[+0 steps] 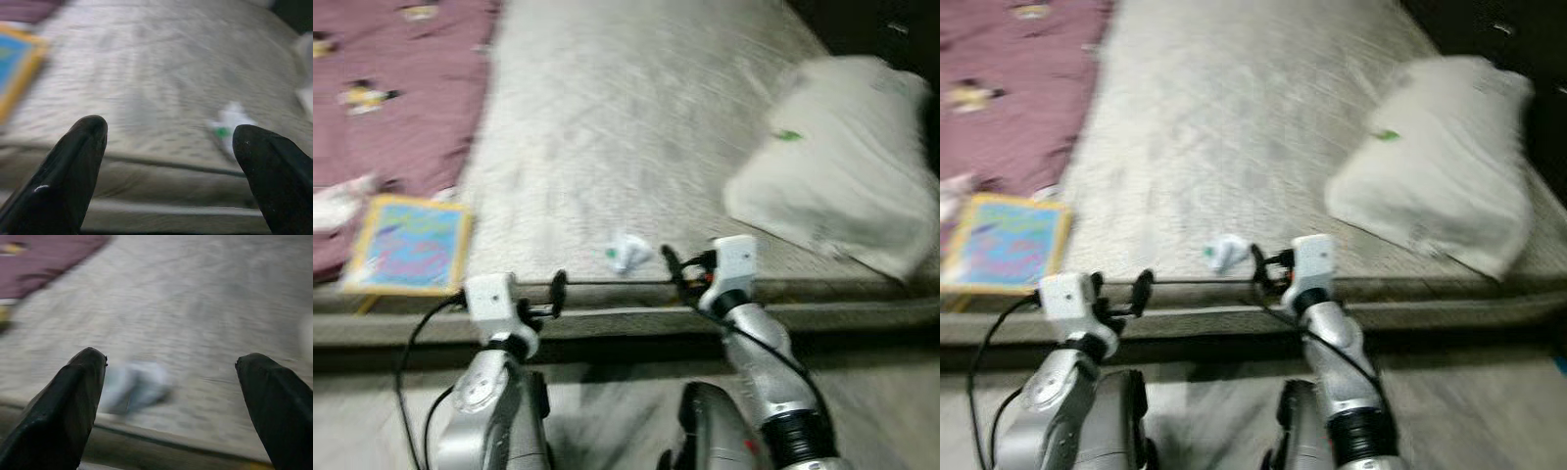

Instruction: Clean up the room

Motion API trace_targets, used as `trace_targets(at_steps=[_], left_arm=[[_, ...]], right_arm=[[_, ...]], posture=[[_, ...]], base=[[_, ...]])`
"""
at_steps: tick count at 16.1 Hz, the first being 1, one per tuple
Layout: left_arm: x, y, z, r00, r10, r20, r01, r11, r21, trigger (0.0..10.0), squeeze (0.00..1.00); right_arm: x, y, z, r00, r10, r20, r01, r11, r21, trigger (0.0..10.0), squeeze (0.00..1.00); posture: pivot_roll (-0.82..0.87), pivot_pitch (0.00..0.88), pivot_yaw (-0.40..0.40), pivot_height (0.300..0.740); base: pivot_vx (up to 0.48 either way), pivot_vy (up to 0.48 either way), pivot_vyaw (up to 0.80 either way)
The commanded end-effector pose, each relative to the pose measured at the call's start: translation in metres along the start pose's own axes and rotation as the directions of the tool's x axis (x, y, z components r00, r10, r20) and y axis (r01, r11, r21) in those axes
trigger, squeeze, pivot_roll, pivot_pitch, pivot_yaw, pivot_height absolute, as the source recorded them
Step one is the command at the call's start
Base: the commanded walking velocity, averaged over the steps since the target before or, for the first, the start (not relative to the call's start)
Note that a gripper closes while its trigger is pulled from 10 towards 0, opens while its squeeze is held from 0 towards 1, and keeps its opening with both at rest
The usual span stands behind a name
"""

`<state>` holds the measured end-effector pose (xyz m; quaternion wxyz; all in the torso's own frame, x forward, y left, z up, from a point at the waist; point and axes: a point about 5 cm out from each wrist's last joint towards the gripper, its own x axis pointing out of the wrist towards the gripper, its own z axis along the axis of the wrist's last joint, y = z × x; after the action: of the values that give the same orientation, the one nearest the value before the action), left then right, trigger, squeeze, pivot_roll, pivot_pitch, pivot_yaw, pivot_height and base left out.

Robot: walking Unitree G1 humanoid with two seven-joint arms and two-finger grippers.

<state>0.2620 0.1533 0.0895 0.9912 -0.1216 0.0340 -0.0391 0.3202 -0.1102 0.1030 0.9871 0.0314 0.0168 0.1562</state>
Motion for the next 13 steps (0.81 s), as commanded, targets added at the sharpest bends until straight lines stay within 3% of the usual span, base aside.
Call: trace_targets(at_steps=[1, 2, 13], left_arm=[[-0.0030, 0.0023, -0.0042, 1.000, 0.012, -0.022, -0.012, 1.000, -0.009, 10.0, 0.00], [-0.0029, 0.0022, -0.0045, 1.000, 0.011, -0.024, -0.011, 1.000, -0.010, 10.0, 0.00], [-0.0030, -0.0001, -0.0033, 1.000, -0.010, -0.013, 0.010, 1.000, -0.017, 10.0, 0.00]], right_arm=[[-0.0026, 0.0005, -0.0040, 1.000, 0.002, -0.012, -0.002, 1.000, -0.005, 10.0, 0.00], [-0.0032, 0.0001, -0.0059, 1.000, -0.002, -0.019, 0.002, 1.000, -0.005, 10.0, 0.00], [-0.0034, -0.0007, -0.0064, 1.000, -0.006, -0.026, 0.006, 1.000, 0.005, 10.0, 0.00]], posture=[[0.08, 0.180, -0.050, 0.570], [0.08, 0.180, -0.050, 0.570], [0.07, 0.188, -0.050, 0.570]], base=[[0.000, 0.000, 0.80], [0.000, 0.000, 0.80], [0.000, 0.000, 0.00]])
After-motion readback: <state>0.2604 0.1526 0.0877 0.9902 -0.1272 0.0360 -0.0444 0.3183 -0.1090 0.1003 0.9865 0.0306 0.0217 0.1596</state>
